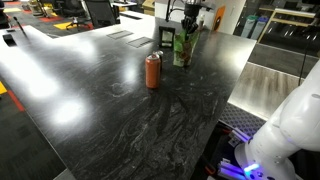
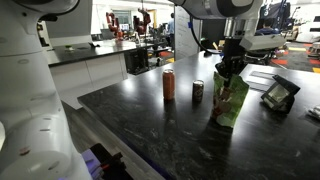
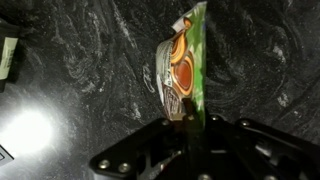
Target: Pick up the green packet and move it in front of the two cans on the kitchen counter
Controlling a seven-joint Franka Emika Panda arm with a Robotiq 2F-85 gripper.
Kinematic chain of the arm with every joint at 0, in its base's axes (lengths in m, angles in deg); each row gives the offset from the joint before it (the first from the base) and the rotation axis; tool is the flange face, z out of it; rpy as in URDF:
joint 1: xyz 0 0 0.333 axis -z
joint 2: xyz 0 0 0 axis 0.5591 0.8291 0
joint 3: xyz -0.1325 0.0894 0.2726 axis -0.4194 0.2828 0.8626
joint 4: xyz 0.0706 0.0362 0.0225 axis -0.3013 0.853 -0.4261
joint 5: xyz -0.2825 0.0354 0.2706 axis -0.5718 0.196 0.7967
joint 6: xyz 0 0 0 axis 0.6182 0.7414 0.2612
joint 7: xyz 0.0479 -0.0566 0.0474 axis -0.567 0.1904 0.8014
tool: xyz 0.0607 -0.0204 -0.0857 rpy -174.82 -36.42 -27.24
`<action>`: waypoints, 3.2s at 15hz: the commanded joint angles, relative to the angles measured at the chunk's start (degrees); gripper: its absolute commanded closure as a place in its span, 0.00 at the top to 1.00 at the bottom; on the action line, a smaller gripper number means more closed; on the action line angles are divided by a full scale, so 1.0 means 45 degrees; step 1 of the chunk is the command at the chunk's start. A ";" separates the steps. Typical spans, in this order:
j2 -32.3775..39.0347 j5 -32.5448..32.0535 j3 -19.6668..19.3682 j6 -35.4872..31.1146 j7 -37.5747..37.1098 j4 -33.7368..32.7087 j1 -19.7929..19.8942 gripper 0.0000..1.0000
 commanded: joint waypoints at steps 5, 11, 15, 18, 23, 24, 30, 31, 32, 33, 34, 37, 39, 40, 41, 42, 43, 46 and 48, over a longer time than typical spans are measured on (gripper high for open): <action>-0.0114 0.0124 0.0375 0.1783 -0.0915 -0.0919 0.0276 0.01; -0.0326 -0.0312 0.0611 0.2419 -0.1888 -0.1495 0.0116 0.01; -0.0242 -0.1034 0.0818 0.3501 -0.2171 -0.2796 0.0029 0.01; 0.0176 -0.1562 0.1038 0.4595 -0.1933 -0.4421 -0.0072 0.01; 0.1648 -0.1898 0.1723 0.5828 -0.1273 -0.7497 -0.0410 0.01; 0.2047 -0.1915 0.1867 0.5984 -0.1079 -0.8101 -0.0470 0.01; 0.4382 -0.1344 0.2804 0.5777 0.0408 -1.1126 -0.0473 0.01; 0.4678 -0.1087 0.2969 0.5622 0.0750 -1.1559 -0.0400 0.01; 0.4964 -0.0915 0.3080 0.5606 0.1014 -1.1996 -0.0349 0.01; 0.5185 -0.0715 0.3179 0.5544 0.1311 -1.2345 -0.0297 0.01; 0.5284 -0.0478 0.3126 0.5306 0.1781 -1.2474 -0.0363 0.01; 0.5678 -0.0065 0.3331 0.5269 0.3313 -1.3033 -0.0388 0.01; 0.6001 0.0020 0.3478 0.5340 0.4427 -1.3245 -0.0498 0.01; 0.6187 0.0064 0.3588 0.5396 0.4951 -1.3317 -0.0535 0.01; 0.6395 0.0095 0.3709 0.5467 0.5399 -1.3334 -0.0569 0.01; 0.6585 0.0119 0.3823 0.5546 0.5794 -1.3346 -0.0591 0.01; 0.6802 0.0122 0.3925 0.5594 0.6122 -1.3326 -0.0607 0.01; 0.7367 0.0072 0.4196 0.5745 0.6931 -1.3321 -0.0649 0.01; 0.7646 0.0029 0.4307 0.5758 0.7324 -1.3248 -0.0647 0.01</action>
